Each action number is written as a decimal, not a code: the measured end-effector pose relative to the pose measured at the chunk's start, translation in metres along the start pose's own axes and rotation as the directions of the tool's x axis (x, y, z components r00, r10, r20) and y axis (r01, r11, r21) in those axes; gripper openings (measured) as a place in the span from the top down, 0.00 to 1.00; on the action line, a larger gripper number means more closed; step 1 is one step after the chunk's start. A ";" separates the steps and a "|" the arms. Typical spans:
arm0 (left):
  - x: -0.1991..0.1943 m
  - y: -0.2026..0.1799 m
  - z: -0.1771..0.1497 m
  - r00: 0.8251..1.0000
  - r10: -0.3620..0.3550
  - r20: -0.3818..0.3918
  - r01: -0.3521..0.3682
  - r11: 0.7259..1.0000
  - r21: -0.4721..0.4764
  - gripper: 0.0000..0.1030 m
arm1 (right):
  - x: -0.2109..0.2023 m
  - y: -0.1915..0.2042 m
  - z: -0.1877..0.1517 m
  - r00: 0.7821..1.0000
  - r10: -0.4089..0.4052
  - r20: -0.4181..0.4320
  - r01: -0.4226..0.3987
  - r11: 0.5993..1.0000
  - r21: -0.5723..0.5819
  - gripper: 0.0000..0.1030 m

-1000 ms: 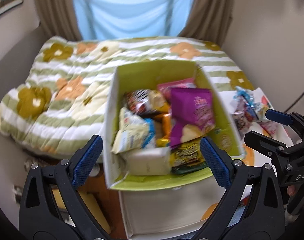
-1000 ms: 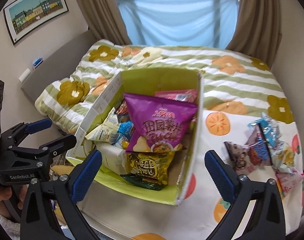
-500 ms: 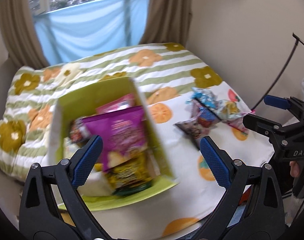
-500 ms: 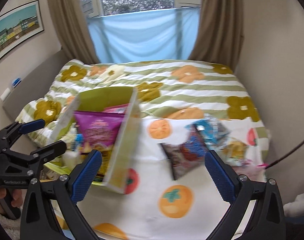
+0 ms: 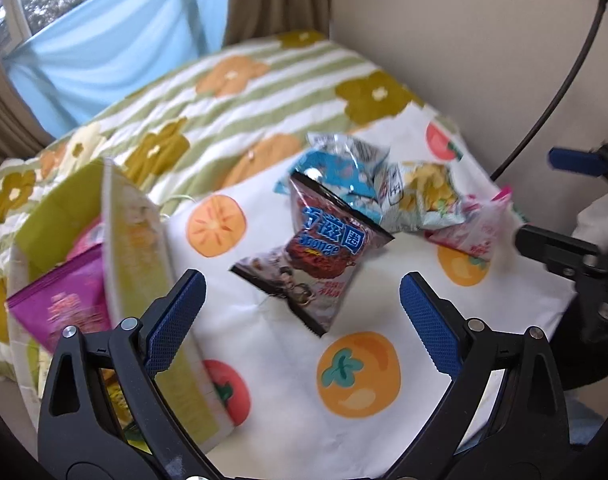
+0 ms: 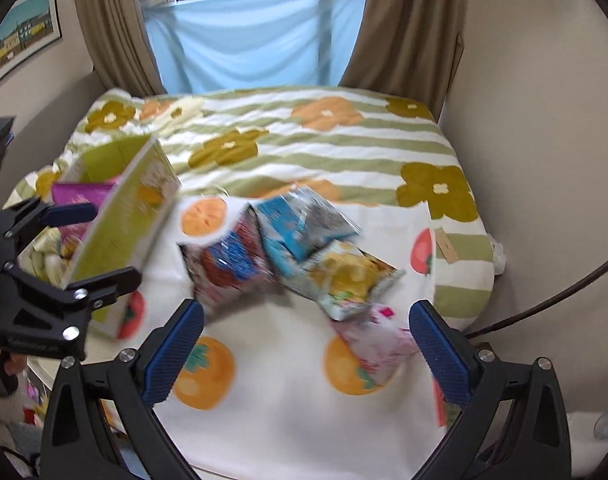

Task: Organize snacks
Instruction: 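Move both tools from the box back to the remaining snacks, then grasp the Sponge crunch bag with the left gripper while the right grasps the pink-white bag, then carry both bags over the box and release them inside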

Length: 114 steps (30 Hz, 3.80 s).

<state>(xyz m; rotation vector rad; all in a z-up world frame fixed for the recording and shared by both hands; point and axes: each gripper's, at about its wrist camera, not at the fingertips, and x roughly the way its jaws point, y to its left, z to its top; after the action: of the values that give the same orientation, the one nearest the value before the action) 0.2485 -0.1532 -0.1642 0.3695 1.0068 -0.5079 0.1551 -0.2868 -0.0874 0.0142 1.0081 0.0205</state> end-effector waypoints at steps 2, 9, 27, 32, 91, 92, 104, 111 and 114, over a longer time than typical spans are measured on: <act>0.020 -0.010 0.003 0.998 0.045 -0.034 -0.044 0.999 0.029 0.06 | 0.011 -0.013 -0.004 1.000 0.003 -0.015 -0.003 1.000 -0.024 0.01; 0.072 -0.037 0.002 0.970 0.229 -0.076 -0.206 0.951 0.231 0.06 | 0.053 -0.035 -0.014 0.997 -0.057 -0.059 0.048 0.988 -0.146 0.01; 0.144 -0.035 0.009 0.967 0.154 -0.204 -0.085 0.947 0.308 0.34 | 0.116 -0.048 -0.038 0.981 -0.103 -0.167 0.055 0.962 -0.267 0.01; 0.145 -0.035 0.008 0.966 0.143 -0.215 -0.075 0.952 0.298 0.41 | 0.116 -0.043 -0.043 0.981 -0.109 -0.161 0.053 0.946 -0.321 0.01; -0.090 0.067 0.012 0.985 0.171 0.032 -0.159 0.959 -0.234 0.45 | 0.008 -0.001 0.037 0.994 0.094 -0.060 -0.107 0.958 -0.267 0.59; -0.097 0.079 0.012 0.982 0.184 0.044 -0.169 0.956 -0.240 0.45 | 0.007 0.006 0.045 0.994 0.098 -0.048 -0.108 0.958 -0.264 0.59; -0.129 0.253 -0.017 0.973 0.225 0.044 -0.201 0.930 -0.309 0.45 | 0.019 0.140 0.136 0.975 0.222 0.013 -0.214 0.949 -0.231 0.59; -0.097 0.332 -0.025 0.987 0.161 -0.005 -0.154 0.932 -0.329 0.45 | 0.047 0.227 0.177 0.963 0.268 0.006 -0.262 0.945 -0.196 0.59; -0.074 0.353 -0.024 0.992 0.117 -0.042 -0.125 0.936 -0.330 0.45 | 0.061 0.252 0.187 0.962 0.274 -0.008 -0.271 0.947 -0.171 0.59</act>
<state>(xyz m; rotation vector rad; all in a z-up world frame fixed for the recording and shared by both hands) 0.3977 0.1675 -0.0900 0.1333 1.0624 -0.2160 0.3430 -0.0342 -0.0341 -0.0029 0.9797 0.3600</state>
